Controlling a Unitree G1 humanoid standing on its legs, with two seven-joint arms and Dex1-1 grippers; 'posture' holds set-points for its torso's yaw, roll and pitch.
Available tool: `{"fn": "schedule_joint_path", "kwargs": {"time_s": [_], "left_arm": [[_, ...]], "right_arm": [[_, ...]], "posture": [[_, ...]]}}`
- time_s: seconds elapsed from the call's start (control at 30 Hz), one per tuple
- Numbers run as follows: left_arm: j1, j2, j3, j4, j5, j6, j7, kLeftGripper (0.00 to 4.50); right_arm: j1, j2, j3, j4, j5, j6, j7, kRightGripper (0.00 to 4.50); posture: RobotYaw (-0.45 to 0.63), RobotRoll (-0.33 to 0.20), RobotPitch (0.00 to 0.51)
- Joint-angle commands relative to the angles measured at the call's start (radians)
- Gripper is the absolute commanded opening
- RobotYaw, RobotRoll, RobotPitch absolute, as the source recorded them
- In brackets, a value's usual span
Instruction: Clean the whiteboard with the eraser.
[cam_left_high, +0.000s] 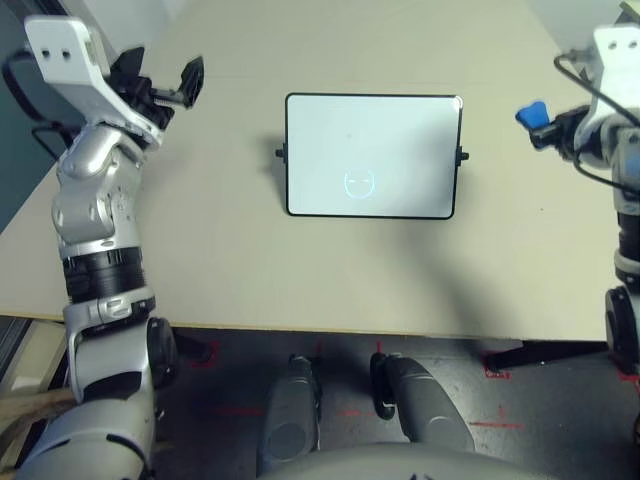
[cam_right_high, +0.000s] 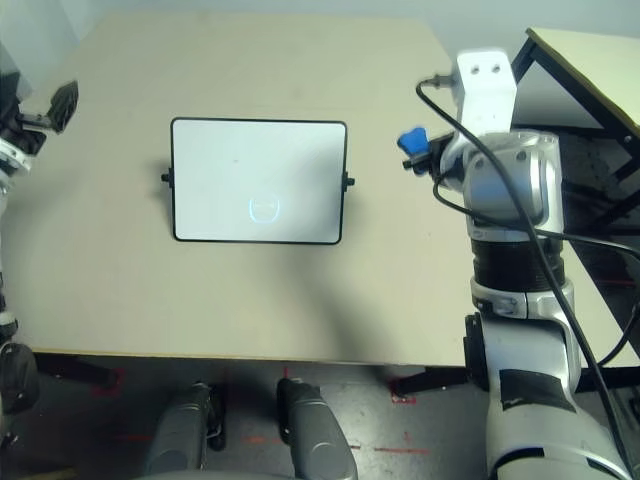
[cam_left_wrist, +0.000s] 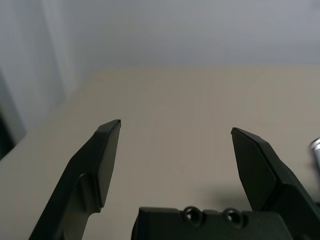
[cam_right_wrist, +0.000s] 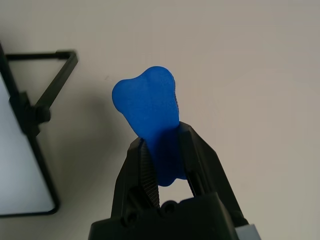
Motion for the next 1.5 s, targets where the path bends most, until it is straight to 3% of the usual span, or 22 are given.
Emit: {"fn": "schedule_joint_path", "kwargs": {"time_s": [0.03, 0.2, 0.53, 0.7, 0.87, 0.9, 1.0, 1.1, 1.3, 1.5], "left_arm": [[0.018, -0.012, -0.001, 0.069, 0.01, -0.066, 0.002, 4.5], [0.013, -0.043, -0.03, 0.149, 0.011, -0.102, -0.006, 4.5], [-0.015, -0.085, -0.086, 0.178, -0.001, -0.095, -0.054, 4.5], [-0.026, -0.092, -0.115, 0.182, 0.003, -0.087, -0.075, 4.5], [-0.038, -0.09, -0.129, 0.179, 0.003, -0.083, -0.095, 4.5], [-0.042, -0.086, -0.129, 0.181, 0.007, -0.096, -0.095, 4.5], [-0.052, -0.079, -0.124, 0.194, 0.013, -0.125, -0.088, 4.5], [-0.063, -0.077, -0.115, 0.222, 0.027, -0.186, -0.059, 4.5], [-0.066, -0.082, -0.092, 0.339, 0.087, -0.374, 0.069, 4.5], [-0.034, -0.094, -0.055, 0.438, 0.098, -0.505, 0.18, 4.5]], "right_arm": [[0.006, 0.039, -0.039, 0.071, 0.046, -0.009, -0.069, 0.79], [-0.003, 0.091, -0.072, 0.245, 0.071, -0.116, -0.185, 0.79], [0.002, 0.121, -0.1, 0.32, 0.127, -0.142, -0.297, 0.79], [0.02, 0.121, -0.149, 0.246, 0.173, -0.116, -0.327, 2.51], [0.031, 0.102, -0.236, 0.053, 0.233, -0.032, -0.333, 4.11], [0.026, 0.09, -0.268, 0.015, 0.249, -0.076, -0.33, 4.43], [0.059, 0.045, -0.315, -0.045, 0.259, -0.157, -0.337, 4.47], [0.133, 0.06, -0.387, -0.019, 0.282, -0.434, -0.357, 4.47], [0.29, 0.12, -0.401, 0.263, 0.266, -1.038, -0.412, 4.47], [0.264, 0.136, -0.412, 0.563, 0.293, -1.362, -0.453, 4.47]], "posture": [[0.0, 0.0, 0.134], [-0.01, 0.0, 0.134], [-0.02, 0.0, 0.136], [-0.04, 0.0, 0.144], [-0.06, 0.0, 0.15], [-0.06, 0.0, 0.149], [-0.07, 0.0, 0.149], [-0.1, 0.0, 0.149], [-0.1, 0.0, 0.146], [-0.07, 0.0, 0.126]]}}
